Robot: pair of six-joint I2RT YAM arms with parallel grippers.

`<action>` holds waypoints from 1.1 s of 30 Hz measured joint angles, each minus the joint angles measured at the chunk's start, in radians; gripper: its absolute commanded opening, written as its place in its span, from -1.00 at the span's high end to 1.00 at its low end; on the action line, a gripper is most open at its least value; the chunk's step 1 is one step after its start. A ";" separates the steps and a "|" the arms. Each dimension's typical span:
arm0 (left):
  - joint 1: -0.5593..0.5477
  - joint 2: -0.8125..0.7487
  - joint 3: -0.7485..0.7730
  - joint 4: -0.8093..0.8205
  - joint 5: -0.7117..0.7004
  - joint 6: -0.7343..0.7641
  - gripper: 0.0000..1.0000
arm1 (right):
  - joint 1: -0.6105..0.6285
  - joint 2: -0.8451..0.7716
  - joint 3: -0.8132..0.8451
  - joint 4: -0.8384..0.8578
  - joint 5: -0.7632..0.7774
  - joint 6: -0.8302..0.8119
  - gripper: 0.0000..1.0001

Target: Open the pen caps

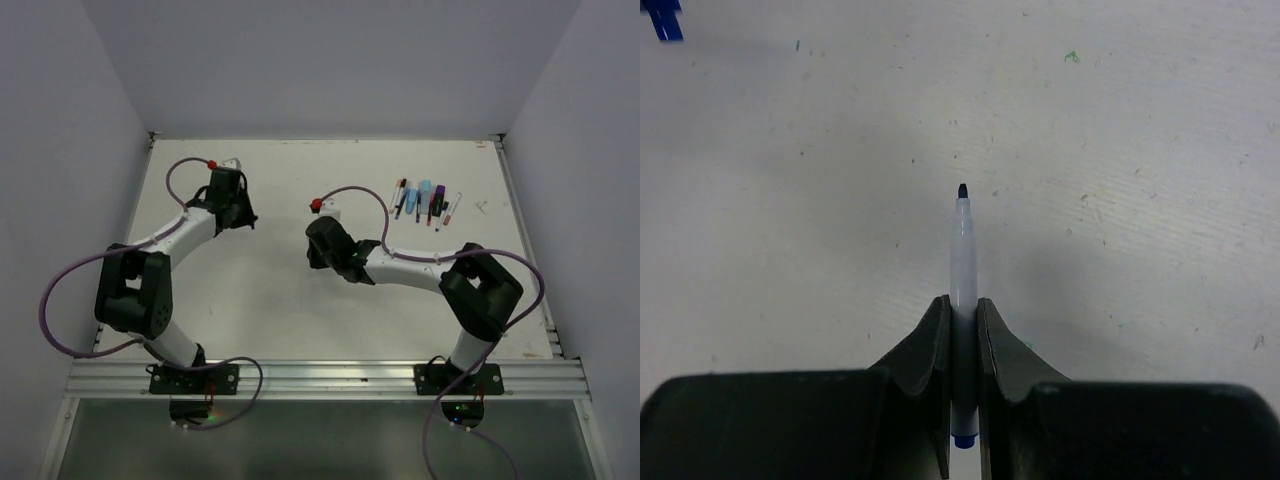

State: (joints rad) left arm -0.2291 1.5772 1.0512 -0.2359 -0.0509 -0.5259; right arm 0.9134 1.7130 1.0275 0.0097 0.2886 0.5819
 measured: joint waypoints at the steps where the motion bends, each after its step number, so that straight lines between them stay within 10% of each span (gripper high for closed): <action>1: -0.003 0.027 0.000 -0.021 0.010 0.000 0.92 | 0.000 0.023 0.018 -0.016 0.013 0.007 0.96; 8: -0.078 0.151 0.000 -0.100 0.049 -0.002 0.86 | 0.000 0.161 0.122 -0.070 0.072 0.075 0.87; 33: -0.106 0.176 -0.017 -0.104 0.064 -0.013 -0.12 | -0.013 0.184 0.173 -0.177 0.139 0.119 -0.38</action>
State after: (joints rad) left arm -0.3355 1.7531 1.0340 -0.3401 0.0128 -0.5388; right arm 0.9009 1.8973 1.2003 -0.1669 0.4274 0.7013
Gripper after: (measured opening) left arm 0.531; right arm 0.656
